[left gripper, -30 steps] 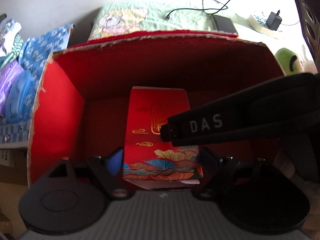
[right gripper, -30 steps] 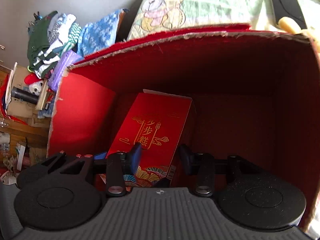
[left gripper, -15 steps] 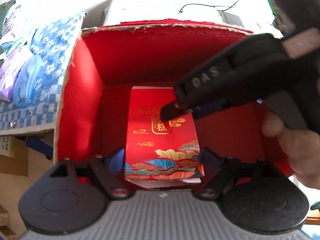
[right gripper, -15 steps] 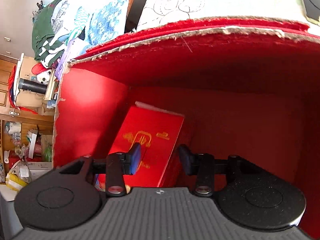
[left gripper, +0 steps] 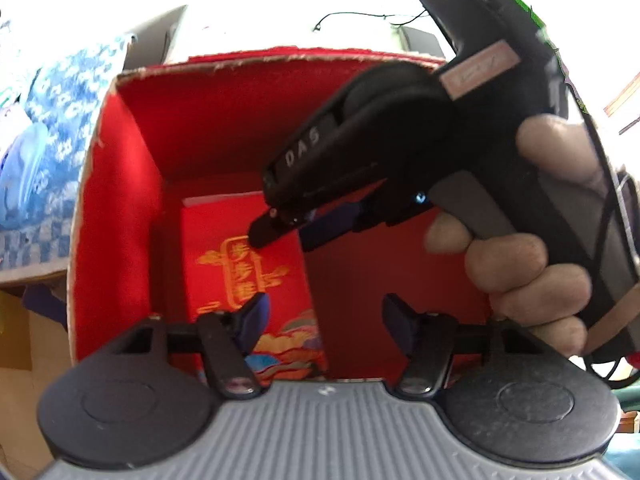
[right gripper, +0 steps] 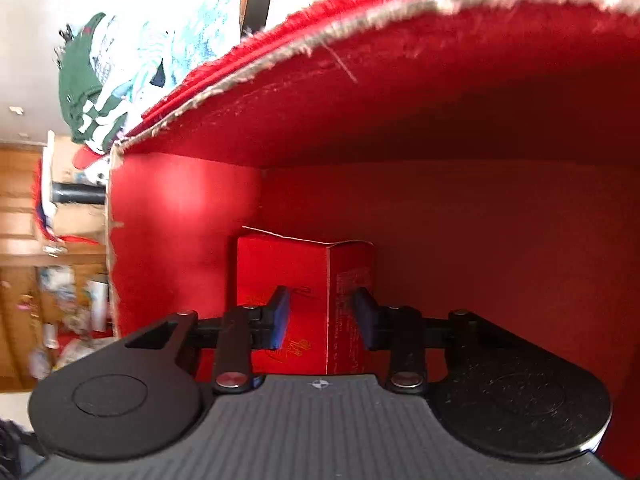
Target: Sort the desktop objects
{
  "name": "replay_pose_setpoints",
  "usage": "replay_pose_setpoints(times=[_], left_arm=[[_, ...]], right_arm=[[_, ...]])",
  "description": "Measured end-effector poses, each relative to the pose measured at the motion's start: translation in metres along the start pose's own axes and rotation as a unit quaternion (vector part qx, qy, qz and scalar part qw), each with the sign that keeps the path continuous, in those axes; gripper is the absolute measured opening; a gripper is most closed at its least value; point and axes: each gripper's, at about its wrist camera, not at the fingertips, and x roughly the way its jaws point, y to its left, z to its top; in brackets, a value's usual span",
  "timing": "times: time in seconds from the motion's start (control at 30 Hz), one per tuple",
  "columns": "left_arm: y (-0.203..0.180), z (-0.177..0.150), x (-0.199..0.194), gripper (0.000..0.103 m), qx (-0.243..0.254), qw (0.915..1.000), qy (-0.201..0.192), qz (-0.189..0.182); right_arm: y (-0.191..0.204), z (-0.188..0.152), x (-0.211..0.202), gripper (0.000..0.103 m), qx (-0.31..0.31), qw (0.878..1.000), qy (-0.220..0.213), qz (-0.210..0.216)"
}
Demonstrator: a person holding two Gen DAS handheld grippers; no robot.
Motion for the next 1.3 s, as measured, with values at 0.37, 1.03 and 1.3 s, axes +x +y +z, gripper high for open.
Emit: replay_pose_setpoints(times=[0.37, 1.03, 1.3], left_arm=[[0.019, 0.001, 0.014, 0.065, -0.019, 0.9983, 0.011, 0.054], [0.021, 0.007, 0.014, 0.068, -0.024, 0.9956, 0.024, 0.087], [0.001, 0.005, 0.011, 0.068, -0.015, 0.9932, 0.025, 0.113]], right_arm=[[-0.004, -0.002, 0.009, 0.044, -0.025, 0.999, 0.004, 0.038], [0.002, -0.022, -0.031, 0.045, -0.083, 0.981, -0.103, -0.144], [0.015, -0.045, -0.033, 0.047, -0.082, 0.965, -0.162, -0.19]])
